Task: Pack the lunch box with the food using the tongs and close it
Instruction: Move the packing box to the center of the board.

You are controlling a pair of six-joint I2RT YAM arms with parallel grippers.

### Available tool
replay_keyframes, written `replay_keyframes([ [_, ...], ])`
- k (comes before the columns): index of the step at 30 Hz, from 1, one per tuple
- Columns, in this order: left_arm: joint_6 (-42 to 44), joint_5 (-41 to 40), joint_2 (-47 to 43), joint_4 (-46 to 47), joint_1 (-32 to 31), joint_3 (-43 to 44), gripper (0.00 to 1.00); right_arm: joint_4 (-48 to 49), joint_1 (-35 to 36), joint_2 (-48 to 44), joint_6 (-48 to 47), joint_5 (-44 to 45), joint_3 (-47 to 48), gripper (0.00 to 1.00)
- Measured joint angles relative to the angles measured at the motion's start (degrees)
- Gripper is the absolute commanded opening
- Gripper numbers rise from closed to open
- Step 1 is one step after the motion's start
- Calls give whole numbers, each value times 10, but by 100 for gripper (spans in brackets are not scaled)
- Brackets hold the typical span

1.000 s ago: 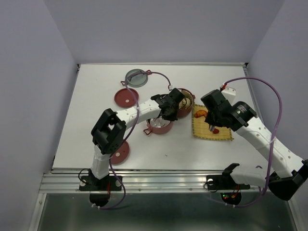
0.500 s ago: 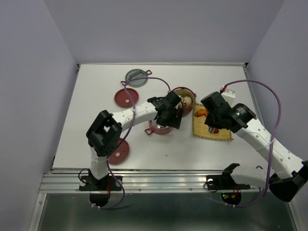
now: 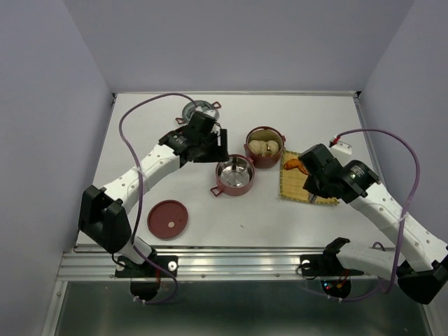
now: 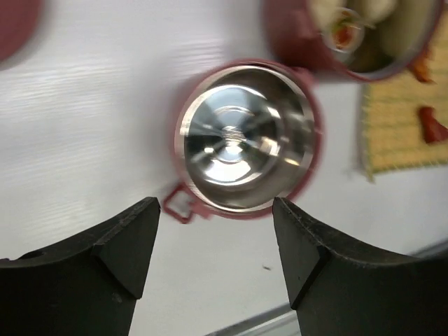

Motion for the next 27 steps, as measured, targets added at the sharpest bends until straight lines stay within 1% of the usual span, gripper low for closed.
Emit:
replay_keyframes([
  [2, -1, -2, -5, 14, 61, -42, 77, -7, 0, -10, 10, 1, -10, 36],
  [4, -4, -8, 3, 28, 109, -80, 76, -11, 0, -17, 18, 1, -20, 36],
  [5, -7, -9, 11, 33, 127, -97, 75, -14, 0, -22, 24, 0, -28, 36],
  [7, -13, -7, 28, 46, 140, -115, 74, -21, 0, -26, 35, 0, -39, 37],
  [11, -26, 3, 68, 81, 140, -129, 73, -25, 0, -34, 47, -2, -53, 40],
  [19, -37, 35, 114, 144, 132, -141, 72, -29, 0, -37, 55, -1, -54, 40],
  [27, -38, 44, 145, 154, 75, -136, 71, -20, 0, -24, 52, -2, -53, 41],
])
